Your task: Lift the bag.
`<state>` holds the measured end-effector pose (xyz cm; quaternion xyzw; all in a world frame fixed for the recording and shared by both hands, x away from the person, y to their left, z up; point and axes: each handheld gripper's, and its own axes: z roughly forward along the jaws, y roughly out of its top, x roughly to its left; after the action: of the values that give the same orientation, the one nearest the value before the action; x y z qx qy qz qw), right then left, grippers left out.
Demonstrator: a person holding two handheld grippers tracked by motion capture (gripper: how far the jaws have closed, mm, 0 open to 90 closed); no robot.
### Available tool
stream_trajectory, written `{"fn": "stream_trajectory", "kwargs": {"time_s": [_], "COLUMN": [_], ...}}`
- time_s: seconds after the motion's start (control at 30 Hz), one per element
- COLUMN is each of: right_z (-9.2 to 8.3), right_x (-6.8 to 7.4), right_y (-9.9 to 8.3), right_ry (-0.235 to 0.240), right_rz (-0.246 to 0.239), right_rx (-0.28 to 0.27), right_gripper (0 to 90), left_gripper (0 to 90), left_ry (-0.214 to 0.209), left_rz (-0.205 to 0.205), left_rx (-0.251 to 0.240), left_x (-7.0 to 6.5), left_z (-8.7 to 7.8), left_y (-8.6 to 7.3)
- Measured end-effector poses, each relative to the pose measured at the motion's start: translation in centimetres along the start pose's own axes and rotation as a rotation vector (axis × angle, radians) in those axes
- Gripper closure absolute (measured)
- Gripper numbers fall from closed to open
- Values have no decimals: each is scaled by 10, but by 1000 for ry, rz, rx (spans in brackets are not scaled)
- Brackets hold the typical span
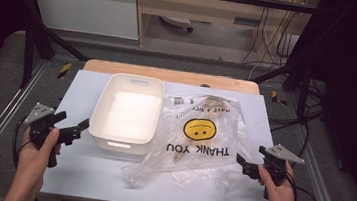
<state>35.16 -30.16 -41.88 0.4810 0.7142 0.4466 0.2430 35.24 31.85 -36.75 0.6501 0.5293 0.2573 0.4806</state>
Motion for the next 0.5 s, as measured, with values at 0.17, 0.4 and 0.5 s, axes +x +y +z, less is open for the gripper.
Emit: {"fn": "stream_trajectory", "kwargs": {"time_s": [0.17, 0.4, 0.5], "right_z": [1, 0, 1], "right_x": [-6, -16, -20], "right_y": [-4, -11, -14], "right_ry": [1, -6, -13], "right_rz": [31, 62, 68], "right_rx": [2, 12, 25], "right_gripper": [58, 60, 63], "left_gripper": [92, 93, 93], "left_ry": [22, 42, 34], "left_rz": [10, 48, 62], "left_rx": [-8, 26, 52], "left_x": [18, 32, 35], "left_z": [-3, 0, 3], "left_y": [-8, -22, -29]}}
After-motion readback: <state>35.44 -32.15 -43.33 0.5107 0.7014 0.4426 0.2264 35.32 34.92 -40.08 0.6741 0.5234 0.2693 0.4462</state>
